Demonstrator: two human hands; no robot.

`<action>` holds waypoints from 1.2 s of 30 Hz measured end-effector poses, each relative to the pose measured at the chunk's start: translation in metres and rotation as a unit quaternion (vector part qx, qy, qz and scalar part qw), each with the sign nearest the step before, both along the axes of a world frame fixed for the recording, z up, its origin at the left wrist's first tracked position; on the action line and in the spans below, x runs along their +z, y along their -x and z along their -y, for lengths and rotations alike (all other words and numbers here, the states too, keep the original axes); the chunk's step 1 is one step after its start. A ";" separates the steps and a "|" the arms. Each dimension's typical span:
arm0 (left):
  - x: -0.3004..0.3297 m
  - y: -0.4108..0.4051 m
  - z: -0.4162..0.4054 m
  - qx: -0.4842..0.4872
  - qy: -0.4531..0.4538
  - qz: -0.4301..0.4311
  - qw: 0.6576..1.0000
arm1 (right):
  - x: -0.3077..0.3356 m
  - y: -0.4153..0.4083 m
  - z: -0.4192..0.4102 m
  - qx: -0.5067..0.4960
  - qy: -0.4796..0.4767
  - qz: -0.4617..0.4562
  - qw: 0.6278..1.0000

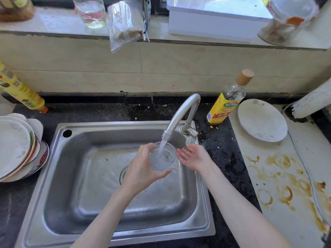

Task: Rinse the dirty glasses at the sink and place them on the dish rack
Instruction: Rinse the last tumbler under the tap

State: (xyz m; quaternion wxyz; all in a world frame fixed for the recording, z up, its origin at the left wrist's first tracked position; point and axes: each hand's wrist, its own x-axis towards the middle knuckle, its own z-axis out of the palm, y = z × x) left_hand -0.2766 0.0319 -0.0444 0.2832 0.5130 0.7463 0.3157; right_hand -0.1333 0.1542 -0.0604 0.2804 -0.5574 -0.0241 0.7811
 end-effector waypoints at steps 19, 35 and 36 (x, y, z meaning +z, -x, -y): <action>0.037 -0.005 -0.024 -0.023 0.032 -0.043 0.998 | 0.052 -0.028 -0.043 -0.084 -0.007 -0.112 0.990; 0.021 0.002 0.005 0.012 0.032 -0.030 0.999 | 0.018 -0.030 -0.002 0.093 -0.089 0.035 0.991; 0.020 0.001 0.005 0.019 0.031 -0.022 0.999 | 0.011 -0.031 0.011 0.125 -0.066 0.058 0.988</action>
